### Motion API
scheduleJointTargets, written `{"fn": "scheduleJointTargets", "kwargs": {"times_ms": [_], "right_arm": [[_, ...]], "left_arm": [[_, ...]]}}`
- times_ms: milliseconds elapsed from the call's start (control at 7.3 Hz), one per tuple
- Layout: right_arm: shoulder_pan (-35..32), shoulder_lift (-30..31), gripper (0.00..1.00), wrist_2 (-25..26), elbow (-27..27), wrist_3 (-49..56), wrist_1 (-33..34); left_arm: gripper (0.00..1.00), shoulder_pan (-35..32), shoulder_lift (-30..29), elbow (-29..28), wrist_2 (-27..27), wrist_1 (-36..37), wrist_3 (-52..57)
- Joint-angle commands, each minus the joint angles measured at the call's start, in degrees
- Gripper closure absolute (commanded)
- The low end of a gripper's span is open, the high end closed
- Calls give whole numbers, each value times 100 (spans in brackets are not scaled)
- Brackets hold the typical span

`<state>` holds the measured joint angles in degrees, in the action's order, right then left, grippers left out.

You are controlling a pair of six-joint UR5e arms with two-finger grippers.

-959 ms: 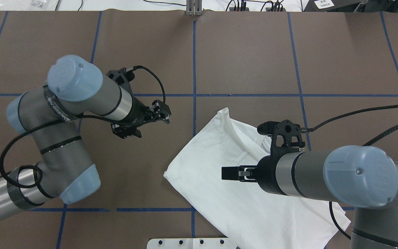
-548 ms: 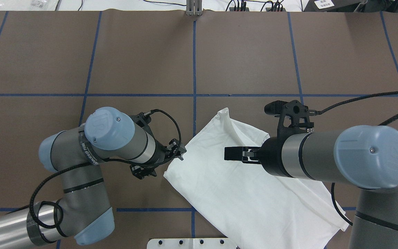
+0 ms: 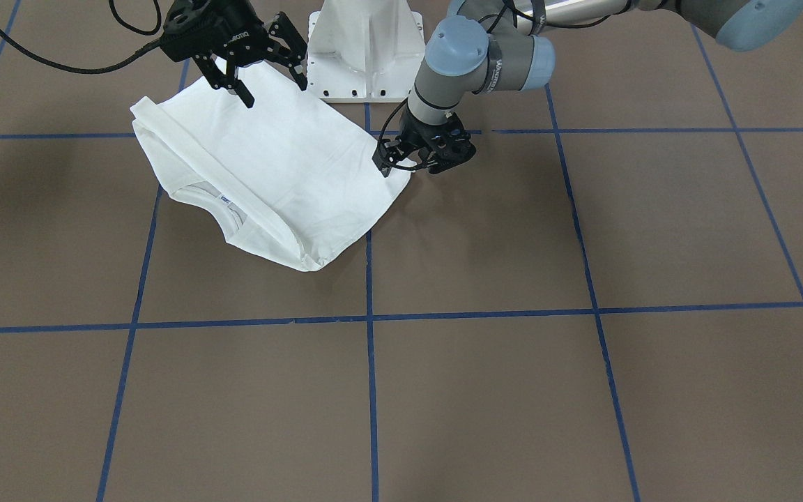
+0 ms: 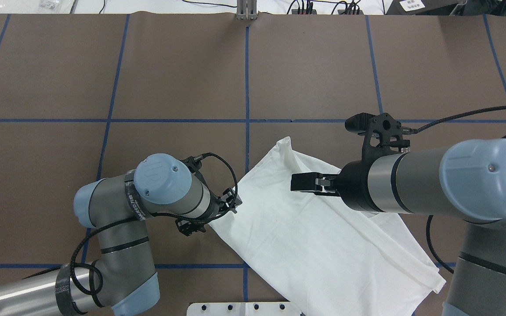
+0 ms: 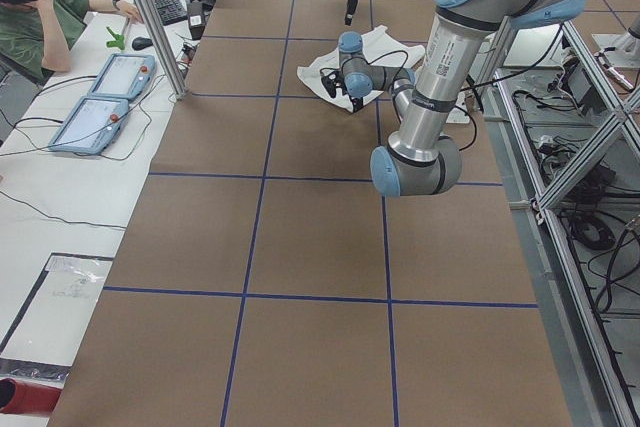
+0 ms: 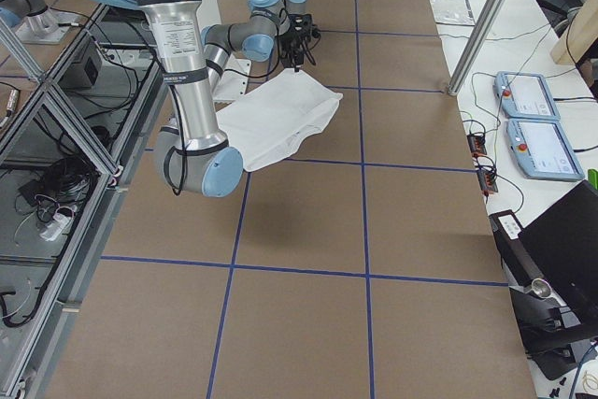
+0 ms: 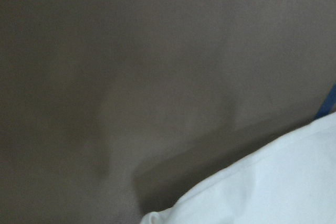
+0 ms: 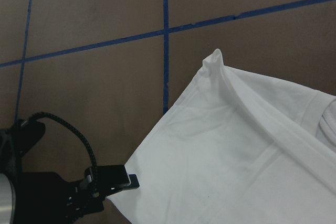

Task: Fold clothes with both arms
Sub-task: 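Turn the shirt lengthwise with the right gripper while the left arm withdraws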

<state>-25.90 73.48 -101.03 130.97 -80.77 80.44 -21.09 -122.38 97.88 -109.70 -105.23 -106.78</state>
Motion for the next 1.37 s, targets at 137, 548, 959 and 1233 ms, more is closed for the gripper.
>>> {"fn": "scheduleJointTargets", "kwargs": {"times_ms": [137,548,959,1233], "right_arm": [[-56,0,0,-31,-1,0,-2],[-56,0,0,-31,-19,0,-2],[-73,9,0,-22,-80,9,-2],[-135,0,0,-22,-80,18,-2]], "left_arm": [[25,140,4,-102,10,-42,-1],[100,131,21,-111,141,-174,43],[100,-254,30,-15,150,-183,96],[100,-885,30,-119,159,-139,270]]}}
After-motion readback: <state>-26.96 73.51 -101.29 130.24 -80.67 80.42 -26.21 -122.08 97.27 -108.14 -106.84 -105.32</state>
